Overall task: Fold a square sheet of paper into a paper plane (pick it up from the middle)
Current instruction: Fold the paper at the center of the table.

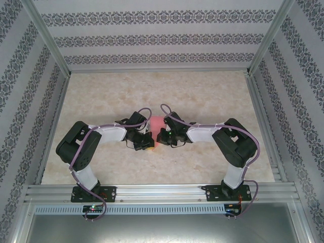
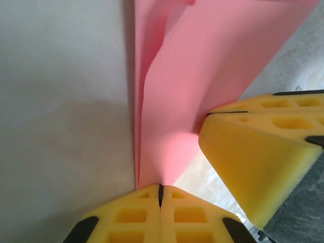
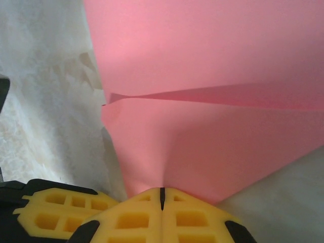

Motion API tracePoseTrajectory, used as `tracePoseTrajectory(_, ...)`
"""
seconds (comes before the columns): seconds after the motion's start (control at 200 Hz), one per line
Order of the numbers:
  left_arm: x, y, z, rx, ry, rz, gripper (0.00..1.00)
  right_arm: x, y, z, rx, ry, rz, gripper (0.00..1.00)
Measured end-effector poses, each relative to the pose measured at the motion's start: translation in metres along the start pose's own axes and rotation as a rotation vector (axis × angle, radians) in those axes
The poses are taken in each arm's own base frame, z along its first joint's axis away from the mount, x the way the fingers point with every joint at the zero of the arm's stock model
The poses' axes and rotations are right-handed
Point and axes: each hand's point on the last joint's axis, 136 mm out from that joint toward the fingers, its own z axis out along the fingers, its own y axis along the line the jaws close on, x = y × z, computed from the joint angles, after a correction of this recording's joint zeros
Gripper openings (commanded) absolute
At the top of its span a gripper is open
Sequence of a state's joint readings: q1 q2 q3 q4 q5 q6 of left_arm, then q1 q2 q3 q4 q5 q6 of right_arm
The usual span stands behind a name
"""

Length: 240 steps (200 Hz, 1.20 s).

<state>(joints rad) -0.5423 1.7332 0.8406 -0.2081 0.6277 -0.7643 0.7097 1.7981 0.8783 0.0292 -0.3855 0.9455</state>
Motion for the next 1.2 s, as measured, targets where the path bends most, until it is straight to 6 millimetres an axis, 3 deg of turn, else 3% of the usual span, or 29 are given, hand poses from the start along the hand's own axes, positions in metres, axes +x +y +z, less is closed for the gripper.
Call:
tracePoseTrajectory(0.5,0.000,0.000,0.000,-0.001,-0.001,0.000,0.00,0.011,0.005,0.005,-0.027,0.029,0.062,0.00)
tracePoseTrajectory(0.744,0.001,0.001,0.000,-0.009,0.004,-0.005,0.00,0.005,-0.001,0.003,-0.024,0.032,0.062,0.00)
tracePoseTrajectory(1.199,0.001,0.004,-0.003,-0.050,0.018,0.007,0.00,-0.089,-0.054,-0.035,0.057,-0.115,0.113,0.00)
